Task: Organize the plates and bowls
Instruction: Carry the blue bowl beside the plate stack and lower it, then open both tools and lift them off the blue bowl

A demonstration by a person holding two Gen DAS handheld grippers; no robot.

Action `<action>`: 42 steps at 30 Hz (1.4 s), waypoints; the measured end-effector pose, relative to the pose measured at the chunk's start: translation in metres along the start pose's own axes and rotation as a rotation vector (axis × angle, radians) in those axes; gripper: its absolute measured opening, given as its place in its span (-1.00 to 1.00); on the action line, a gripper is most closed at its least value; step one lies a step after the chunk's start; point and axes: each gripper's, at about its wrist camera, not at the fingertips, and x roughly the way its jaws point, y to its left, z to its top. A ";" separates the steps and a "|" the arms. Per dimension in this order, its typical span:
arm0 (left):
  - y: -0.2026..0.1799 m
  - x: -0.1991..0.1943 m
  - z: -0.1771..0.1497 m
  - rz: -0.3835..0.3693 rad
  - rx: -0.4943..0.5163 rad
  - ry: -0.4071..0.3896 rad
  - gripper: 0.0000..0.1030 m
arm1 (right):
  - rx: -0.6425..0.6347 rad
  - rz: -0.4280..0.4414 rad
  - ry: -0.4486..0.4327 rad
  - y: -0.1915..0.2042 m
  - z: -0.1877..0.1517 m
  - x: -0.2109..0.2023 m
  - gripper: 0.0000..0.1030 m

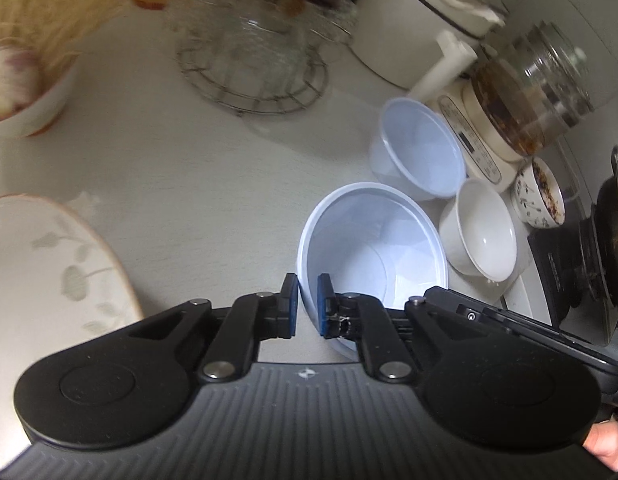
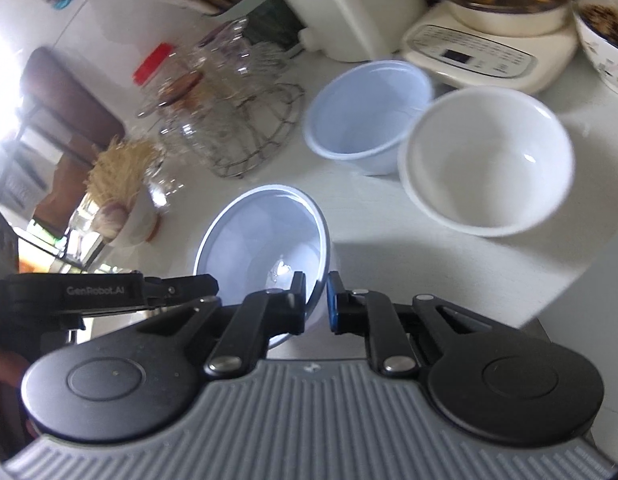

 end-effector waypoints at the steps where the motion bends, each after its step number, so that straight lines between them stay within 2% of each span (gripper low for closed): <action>1: 0.004 -0.004 -0.002 0.004 -0.011 -0.007 -0.77 | -0.013 0.007 0.005 0.004 0.000 0.002 -0.74; 8: 0.028 -0.022 -0.009 0.051 -0.055 -0.039 -0.77 | -0.079 0.036 0.034 0.029 0.000 0.017 -0.74; 13: 0.036 -0.020 -0.012 0.056 -0.067 -0.058 -0.77 | -0.084 0.027 0.062 0.030 -0.003 0.027 -0.73; 23: 0.041 -0.012 -0.020 0.068 -0.038 -0.063 -0.76 | -0.096 0.017 0.084 0.031 -0.008 0.040 -0.69; 28: 0.039 -0.016 -0.021 0.102 -0.028 -0.070 -0.74 | -0.088 0.011 0.091 0.034 -0.006 0.041 -0.68; 29: 0.040 -0.017 -0.021 0.108 -0.026 -0.071 -0.67 | -0.083 0.002 0.091 0.035 -0.005 0.041 -0.64; 32: 0.043 -0.026 -0.021 0.102 -0.043 -0.089 -0.49 | -0.078 -0.006 0.058 0.037 -0.005 0.035 -0.17; 33: 0.043 -0.030 -0.022 0.101 -0.041 -0.101 -0.45 | -0.083 -0.006 0.043 0.038 -0.004 0.031 -0.10; 37: 0.037 -0.048 -0.021 0.127 -0.038 -0.145 -0.38 | -0.091 -0.014 0.003 0.040 -0.001 0.017 -0.09; 42: 0.025 -0.077 -0.020 0.113 -0.036 -0.203 -0.37 | -0.138 -0.017 -0.071 0.052 0.004 -0.014 -0.09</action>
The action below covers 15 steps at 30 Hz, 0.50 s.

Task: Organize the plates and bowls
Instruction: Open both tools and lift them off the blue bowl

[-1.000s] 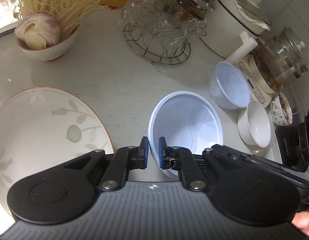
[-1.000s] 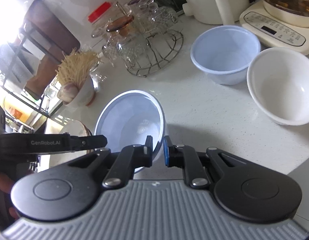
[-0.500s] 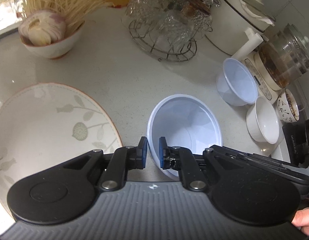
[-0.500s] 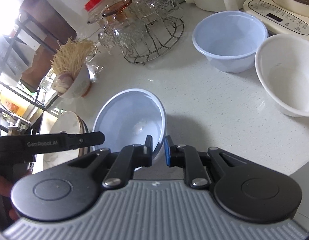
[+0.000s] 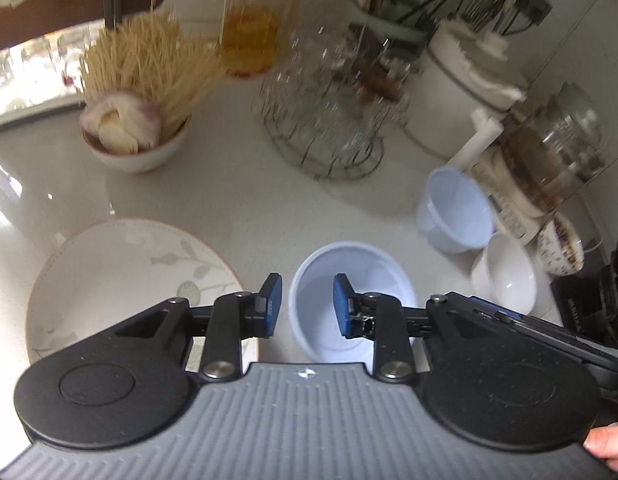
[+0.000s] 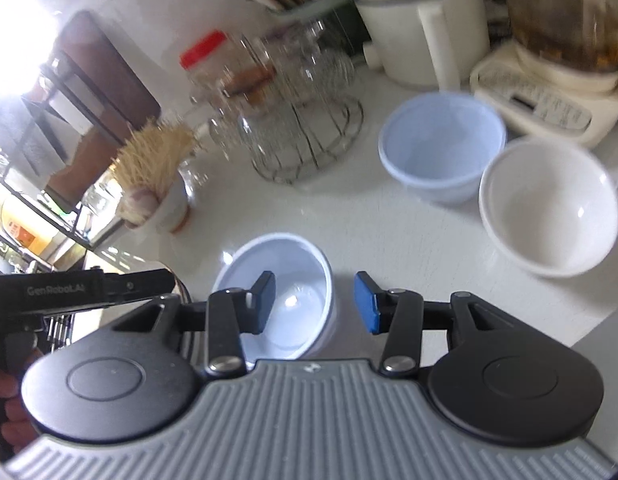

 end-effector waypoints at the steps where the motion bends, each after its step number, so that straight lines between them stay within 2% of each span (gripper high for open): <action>1: -0.003 -0.005 0.002 -0.005 0.003 -0.010 -0.37 | -0.010 -0.001 -0.014 0.003 0.002 -0.007 -0.09; 7: -0.023 -0.044 0.007 -0.020 0.068 -0.066 -0.37 | -0.034 -0.020 -0.091 0.023 0.009 -0.043 -0.09; 12: -0.026 -0.069 0.007 -0.062 0.090 -0.093 -0.37 | -0.035 -0.054 -0.153 0.040 0.006 -0.068 -0.09; 15: -0.021 -0.082 0.005 -0.069 0.094 -0.105 -0.37 | -0.015 -0.061 -0.158 0.048 0.002 -0.078 -0.09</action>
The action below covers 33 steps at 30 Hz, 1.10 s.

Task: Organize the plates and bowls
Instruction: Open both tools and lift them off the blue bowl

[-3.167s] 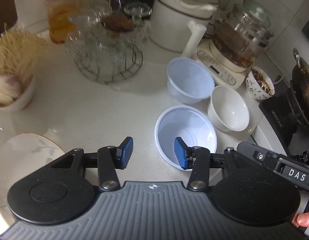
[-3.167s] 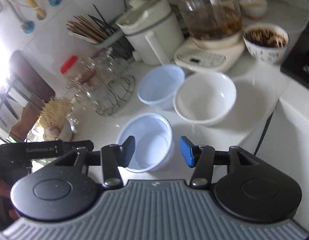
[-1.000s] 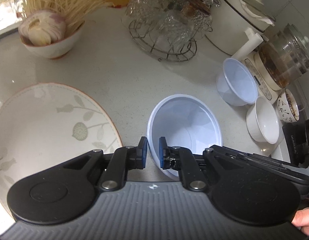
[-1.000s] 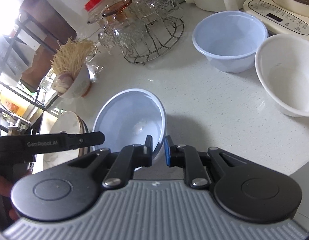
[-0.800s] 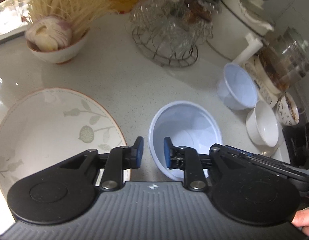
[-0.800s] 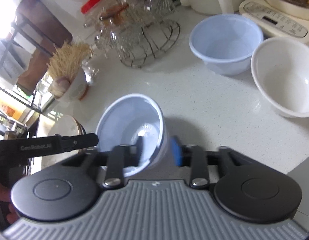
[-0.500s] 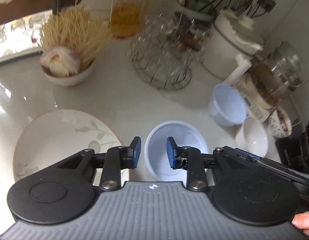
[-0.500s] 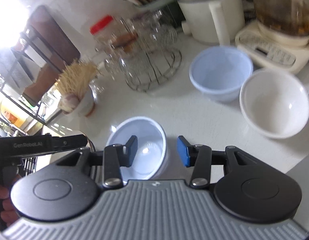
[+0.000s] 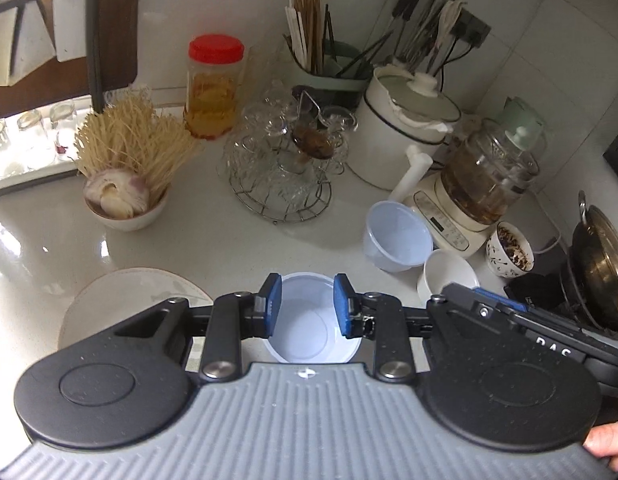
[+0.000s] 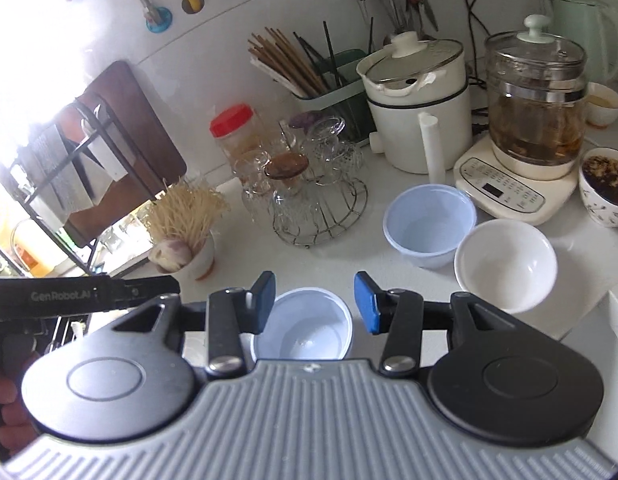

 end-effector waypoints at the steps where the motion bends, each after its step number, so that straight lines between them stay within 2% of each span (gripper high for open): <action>1: 0.002 -0.004 0.000 0.000 -0.002 0.001 -0.37 | -0.003 -0.002 -0.002 0.003 -0.001 -0.003 -0.09; 14: 0.022 -0.045 -0.008 -0.076 0.080 -0.051 -0.37 | -0.046 -0.097 -0.092 0.050 -0.022 -0.037 -0.09; 26: 0.031 -0.059 -0.032 -0.133 0.117 -0.021 -0.36 | -0.016 -0.176 -0.092 0.067 -0.047 -0.051 -0.09; 33: 0.028 -0.048 -0.040 -0.158 0.108 0.034 -0.26 | 0.036 -0.223 -0.072 0.053 -0.059 -0.059 -0.09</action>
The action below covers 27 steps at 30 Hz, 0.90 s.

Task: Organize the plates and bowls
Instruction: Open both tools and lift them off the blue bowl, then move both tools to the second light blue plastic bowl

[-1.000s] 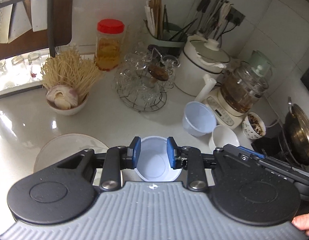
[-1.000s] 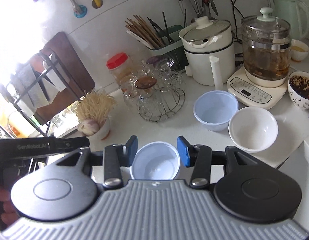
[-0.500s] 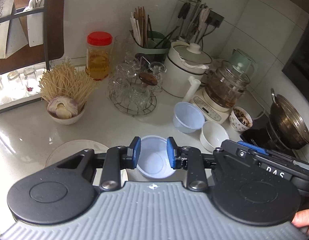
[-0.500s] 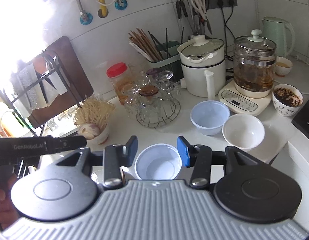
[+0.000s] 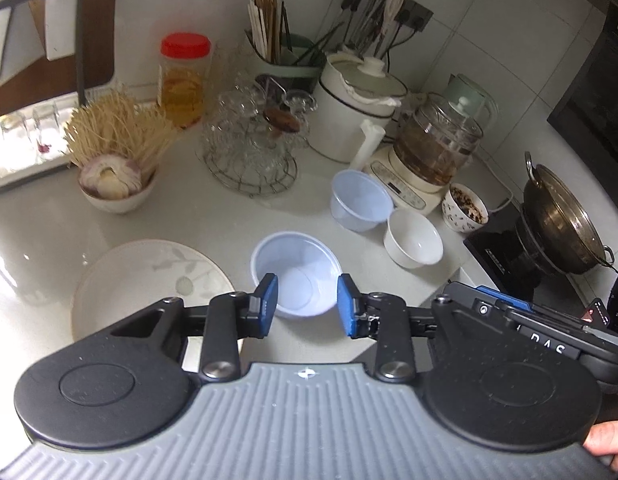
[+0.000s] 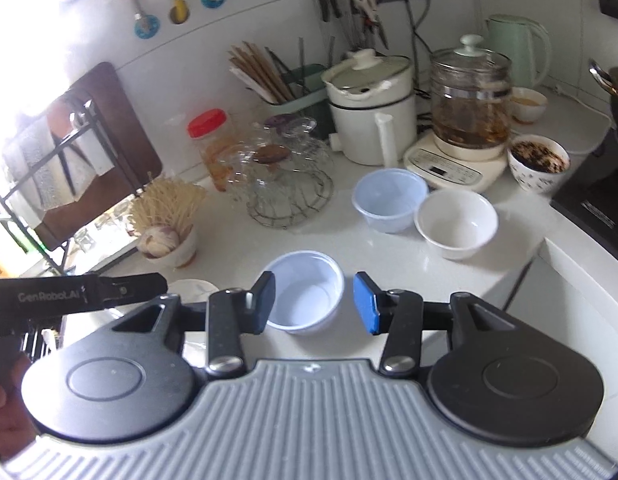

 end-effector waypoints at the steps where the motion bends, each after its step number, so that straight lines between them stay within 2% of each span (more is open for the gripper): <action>1: -0.002 0.003 0.000 -0.005 0.006 0.005 -0.26 | 0.010 -0.006 0.005 -0.004 0.000 0.001 -0.09; 10: -0.028 0.043 0.016 -0.003 0.005 0.027 -0.19 | 0.041 -0.040 0.027 -0.043 0.017 0.020 -0.09; 27: -0.059 0.142 0.069 0.046 -0.070 0.070 -0.18 | 0.048 -0.003 0.081 -0.111 0.079 0.092 -0.09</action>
